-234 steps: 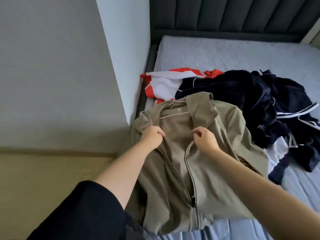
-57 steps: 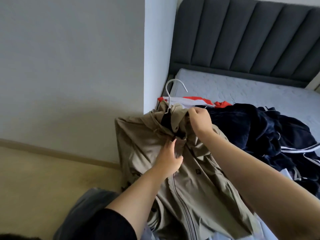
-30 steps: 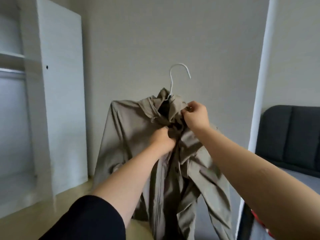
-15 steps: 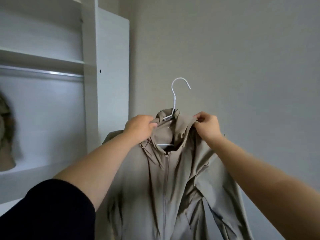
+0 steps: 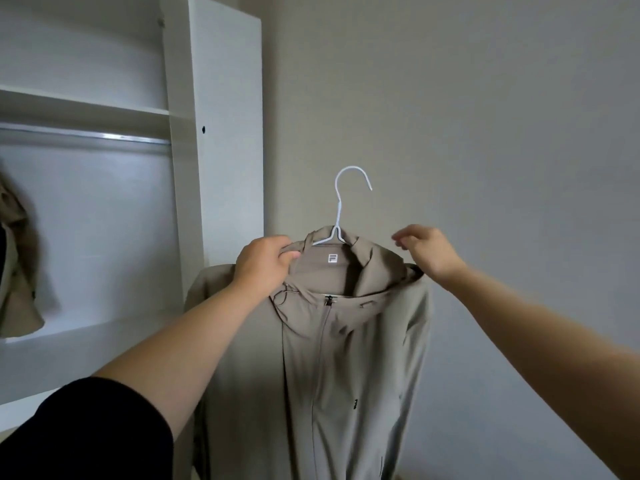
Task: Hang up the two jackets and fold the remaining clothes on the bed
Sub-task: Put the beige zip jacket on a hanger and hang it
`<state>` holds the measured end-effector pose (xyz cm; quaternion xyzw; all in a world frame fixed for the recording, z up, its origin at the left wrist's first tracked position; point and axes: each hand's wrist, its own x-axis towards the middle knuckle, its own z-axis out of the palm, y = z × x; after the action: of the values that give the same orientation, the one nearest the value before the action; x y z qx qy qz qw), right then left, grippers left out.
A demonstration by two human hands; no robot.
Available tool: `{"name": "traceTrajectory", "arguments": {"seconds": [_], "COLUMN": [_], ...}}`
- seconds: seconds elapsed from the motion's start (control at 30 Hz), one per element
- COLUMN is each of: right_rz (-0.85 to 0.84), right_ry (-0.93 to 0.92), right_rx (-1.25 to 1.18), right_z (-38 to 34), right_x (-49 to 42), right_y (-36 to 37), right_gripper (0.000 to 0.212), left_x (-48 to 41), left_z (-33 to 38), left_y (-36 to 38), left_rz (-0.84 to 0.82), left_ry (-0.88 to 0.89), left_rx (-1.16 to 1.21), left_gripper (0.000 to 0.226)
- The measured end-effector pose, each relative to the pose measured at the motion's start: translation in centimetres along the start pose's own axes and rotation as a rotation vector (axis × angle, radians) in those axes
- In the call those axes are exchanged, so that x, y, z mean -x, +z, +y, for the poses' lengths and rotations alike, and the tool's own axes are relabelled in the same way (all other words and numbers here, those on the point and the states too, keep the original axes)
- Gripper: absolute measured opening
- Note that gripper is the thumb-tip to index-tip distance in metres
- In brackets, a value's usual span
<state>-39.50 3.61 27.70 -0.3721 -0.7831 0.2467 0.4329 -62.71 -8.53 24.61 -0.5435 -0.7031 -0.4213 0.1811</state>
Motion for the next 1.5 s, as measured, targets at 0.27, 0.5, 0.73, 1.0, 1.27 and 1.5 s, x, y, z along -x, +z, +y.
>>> {"name": "traceTrajectory", "arguments": {"seconds": [0.27,0.5,0.73,1.0,1.27,1.5], "right_rz": [-0.521,-0.099,-0.478,-0.358,-0.384,-0.246], "right_ry": [0.022,-0.168,-0.131,-0.259,-0.306,-0.318], "right_rx": [-0.053,0.363,0.285,0.375,0.416,0.597], "right_z": [-0.1,1.7,0.5,2.4,3.3,3.9], "right_x": [0.8,0.9,2.2,4.5,5.8,5.4], "right_y": [0.4,1.9,0.6,1.8,1.8,1.3], "right_gripper": [0.023,0.027,0.017,0.046,0.044,0.04], "left_x": [1.1,0.8,1.8,0.7,-1.1,1.0], "left_z": [0.5,1.4,1.3,3.4,5.1,5.0], "left_y": [2.1,2.6,3.2,1.9,1.5,3.9], "left_rz": [-0.133,-0.166,-0.172,-0.552,0.037,-0.12], "left_ry": [0.074,-0.021,-0.112,-0.42,-0.179,0.11], "left_rx": [0.231,0.371,0.499,0.641,0.22,-0.094], "left_gripper": [0.008,0.027,0.029,0.03,0.024,0.028]}}
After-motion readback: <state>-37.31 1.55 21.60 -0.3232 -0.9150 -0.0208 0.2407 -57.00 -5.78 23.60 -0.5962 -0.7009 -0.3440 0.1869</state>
